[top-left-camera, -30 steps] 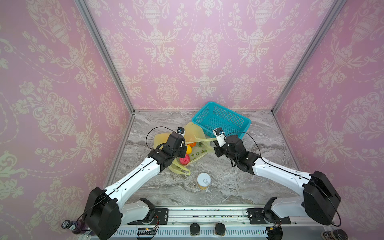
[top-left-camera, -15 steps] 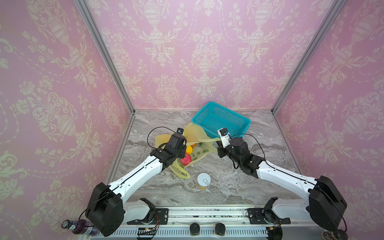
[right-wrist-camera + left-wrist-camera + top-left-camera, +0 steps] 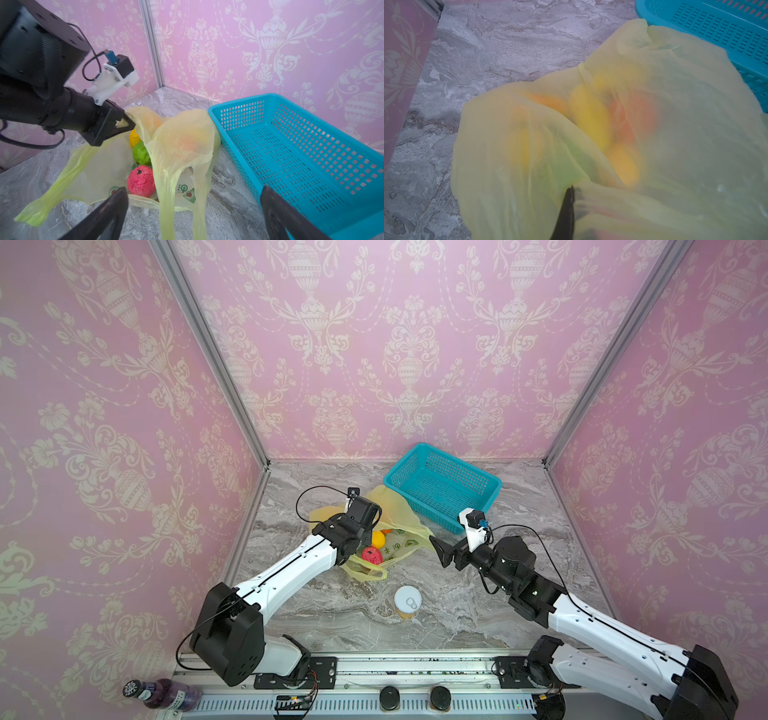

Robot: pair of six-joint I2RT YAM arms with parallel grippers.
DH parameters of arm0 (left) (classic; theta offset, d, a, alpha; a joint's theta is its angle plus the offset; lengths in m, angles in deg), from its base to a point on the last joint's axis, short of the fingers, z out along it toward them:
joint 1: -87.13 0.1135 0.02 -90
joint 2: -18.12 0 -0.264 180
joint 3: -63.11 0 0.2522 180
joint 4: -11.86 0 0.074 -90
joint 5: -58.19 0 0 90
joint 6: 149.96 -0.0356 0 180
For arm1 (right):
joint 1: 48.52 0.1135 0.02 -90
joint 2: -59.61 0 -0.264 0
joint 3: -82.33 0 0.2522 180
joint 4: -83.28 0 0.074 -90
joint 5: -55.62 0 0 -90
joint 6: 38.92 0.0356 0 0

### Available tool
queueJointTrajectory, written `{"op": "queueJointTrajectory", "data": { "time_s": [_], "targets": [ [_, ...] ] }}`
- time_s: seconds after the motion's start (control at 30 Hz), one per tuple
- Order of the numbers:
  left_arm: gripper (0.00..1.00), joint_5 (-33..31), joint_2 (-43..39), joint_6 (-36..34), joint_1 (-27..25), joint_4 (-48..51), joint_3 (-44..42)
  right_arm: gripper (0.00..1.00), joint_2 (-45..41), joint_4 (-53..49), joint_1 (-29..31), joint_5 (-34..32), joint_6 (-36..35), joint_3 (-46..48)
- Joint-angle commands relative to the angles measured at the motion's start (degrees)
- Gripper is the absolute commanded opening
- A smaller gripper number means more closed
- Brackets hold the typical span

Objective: Untie the knot of the plastic bag and take out the fruit

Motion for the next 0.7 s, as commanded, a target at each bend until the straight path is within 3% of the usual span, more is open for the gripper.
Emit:
{"op": "queueJointTrajectory", "data": {
  "time_s": [0.0, 0.13, 0.3, 0.5, 0.67],
  "targets": [
    [0.00, -3.89, 0.16, 4.54, 0.41, 3.59, 2.00, 0.95, -0.10, 0.16, 5.36, 0.24, -4.38, -0.55],
    [0.00, -2.73, 0.46, 5.73, 0.47, 7.77, 5.78, 0.84, 7.79, -0.88, 12.96, 4.58, -10.74, -5.12],
    [0.00, -4.14, 1.41, 5.84, 0.54, 10.61, 7.71, 0.61, 21.00, -3.65, 17.65, 7.18, -15.20, -11.59],
    [0.00, 2.27, -2.92, 2.53, 0.54, 4.68, 3.50, 0.43, 28.56, 2.19, 18.12, 2.28, -15.48, -11.69],
    [0.00, 3.94, -6.15, 1.17, 0.53, 2.10, 1.26, 0.43, 31.03, 9.96, 15.52, 1.63, -14.40, -8.71]
  ]
}}
